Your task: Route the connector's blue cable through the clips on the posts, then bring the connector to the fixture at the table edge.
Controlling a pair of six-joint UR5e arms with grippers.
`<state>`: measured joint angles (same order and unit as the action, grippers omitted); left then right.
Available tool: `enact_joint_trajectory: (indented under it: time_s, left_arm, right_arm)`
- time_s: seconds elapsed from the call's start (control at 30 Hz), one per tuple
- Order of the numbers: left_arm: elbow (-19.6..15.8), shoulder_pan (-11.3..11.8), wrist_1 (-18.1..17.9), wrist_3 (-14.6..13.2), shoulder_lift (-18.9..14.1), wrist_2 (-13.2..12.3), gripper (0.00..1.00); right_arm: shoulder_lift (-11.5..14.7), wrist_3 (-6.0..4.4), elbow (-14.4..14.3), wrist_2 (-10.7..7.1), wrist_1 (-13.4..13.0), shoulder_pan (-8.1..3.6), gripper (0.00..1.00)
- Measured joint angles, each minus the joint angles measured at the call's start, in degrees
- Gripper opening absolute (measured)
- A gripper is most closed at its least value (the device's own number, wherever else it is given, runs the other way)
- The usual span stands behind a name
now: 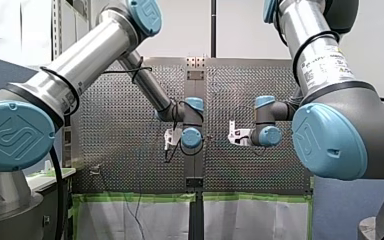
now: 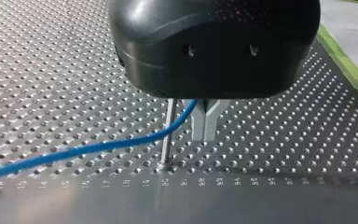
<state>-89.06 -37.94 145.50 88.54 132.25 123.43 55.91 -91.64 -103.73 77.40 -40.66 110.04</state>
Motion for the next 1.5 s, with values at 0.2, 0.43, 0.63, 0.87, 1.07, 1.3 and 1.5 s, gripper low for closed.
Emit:
enact_joint_trajectory:
  time_s: [0.2,0.43,0.63,0.87,1.07,1.3,1.5]
  left_arm:
    - [1.8,0.0,-0.1,1.3,1.4,-0.6,0.0]
    - [2.8,0.1,0.2,1.6,1.5,-0.8,0.0]
    - [3.1,0.5,0.2,1.8,1.5,-1.2,0.0]
    - [3.4,0.8,0.5,1.9,1.6,-2.2,0.0]
    - [4.3,0.8,1.0,2.1,2.5,-2.8,0.0]
    - [6.5,0.4,1.7,3.2,5.3,-3.1,0.0]
    - [7.9,0.7,2.0,3.5,5.7,-3.2,0.0]
  right_arm:
    - [-0.1,-0.19,0.6,-1.15,0.1,-0.91,0.0]
    - [-0.2,-0.29,1.9,-1.78,0.5,-1.7,0.0]
    - [-0.3,-0.36,2.8,-2.35,0.9,-2.2,0.0]
    - [-0.4,-0.46,2.9,-2.39,0.9,-2.98,0.0]
    - [-0.5,-0.48,3.2,-2.41,0.9,-3.25,0.0]
    - [-0.5,-0.48,3.3,-2.42,1.0,-3.27,0.0]
    - [-0.7,-0.48,3.4,-2.36,0.7,-3.29,0.0]
